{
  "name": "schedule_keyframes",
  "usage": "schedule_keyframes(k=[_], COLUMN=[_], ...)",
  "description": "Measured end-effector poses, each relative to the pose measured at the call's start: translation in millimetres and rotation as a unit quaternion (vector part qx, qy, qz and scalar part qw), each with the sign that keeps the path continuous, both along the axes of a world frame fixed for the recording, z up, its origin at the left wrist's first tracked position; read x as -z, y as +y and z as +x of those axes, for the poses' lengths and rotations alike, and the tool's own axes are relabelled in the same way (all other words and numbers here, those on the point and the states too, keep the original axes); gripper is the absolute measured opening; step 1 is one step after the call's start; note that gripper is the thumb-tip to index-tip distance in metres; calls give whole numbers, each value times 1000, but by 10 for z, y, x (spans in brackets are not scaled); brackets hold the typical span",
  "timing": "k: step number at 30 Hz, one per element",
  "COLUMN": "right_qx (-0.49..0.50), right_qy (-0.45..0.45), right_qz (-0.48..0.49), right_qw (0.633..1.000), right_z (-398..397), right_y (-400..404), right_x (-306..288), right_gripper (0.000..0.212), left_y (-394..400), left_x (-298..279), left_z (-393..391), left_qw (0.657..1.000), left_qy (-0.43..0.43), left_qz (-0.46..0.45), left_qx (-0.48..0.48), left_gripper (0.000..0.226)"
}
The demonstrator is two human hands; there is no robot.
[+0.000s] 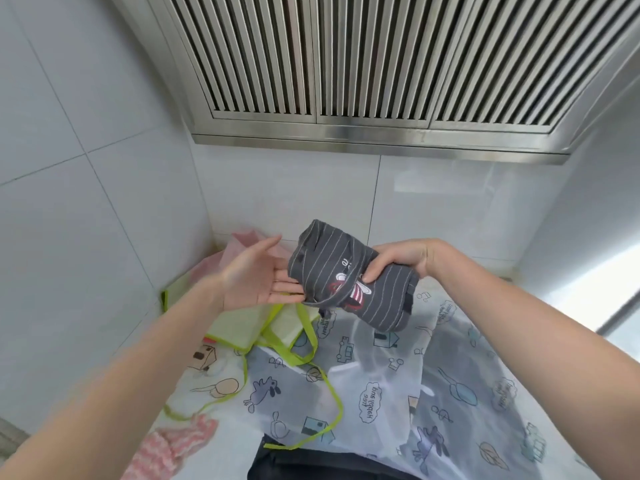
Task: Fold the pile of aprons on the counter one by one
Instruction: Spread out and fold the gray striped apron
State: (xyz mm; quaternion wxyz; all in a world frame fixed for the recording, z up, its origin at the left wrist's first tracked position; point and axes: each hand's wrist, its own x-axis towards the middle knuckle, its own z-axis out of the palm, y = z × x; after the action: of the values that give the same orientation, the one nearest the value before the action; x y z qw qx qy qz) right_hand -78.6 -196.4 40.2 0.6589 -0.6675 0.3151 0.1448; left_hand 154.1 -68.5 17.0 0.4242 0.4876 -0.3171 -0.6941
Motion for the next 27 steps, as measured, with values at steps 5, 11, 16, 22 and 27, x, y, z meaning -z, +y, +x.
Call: schedule_keyframes(k=[5, 11, 16, 22, 27], right_qx=[-117, -116, 221, 232, 351], right_qy=[88, 114, -120, -122, -291], right_qz=[-76, -112, -243, -228, -245], right_qw=[986, 980, 937, 938, 856], right_z=[233, 266, 94, 188, 459], right_y=[166, 112, 26, 239, 340], right_x=[-285, -512, -578, -273, -152], right_gripper=[60, 62, 32, 48, 11], left_y=[42, -109, -165, -312, -387], left_x=[-348, -616, -411, -282, -353], left_z=[-185, -304, -61, -120, -196], left_qw=[985, 931, 982, 982, 984], left_qy=[-115, -315, -174, 50, 20], left_qz=[-21, -61, -70, -59, -78], left_qx=[126, 177, 23, -171, -157], left_gripper=[91, 54, 71, 21, 26])
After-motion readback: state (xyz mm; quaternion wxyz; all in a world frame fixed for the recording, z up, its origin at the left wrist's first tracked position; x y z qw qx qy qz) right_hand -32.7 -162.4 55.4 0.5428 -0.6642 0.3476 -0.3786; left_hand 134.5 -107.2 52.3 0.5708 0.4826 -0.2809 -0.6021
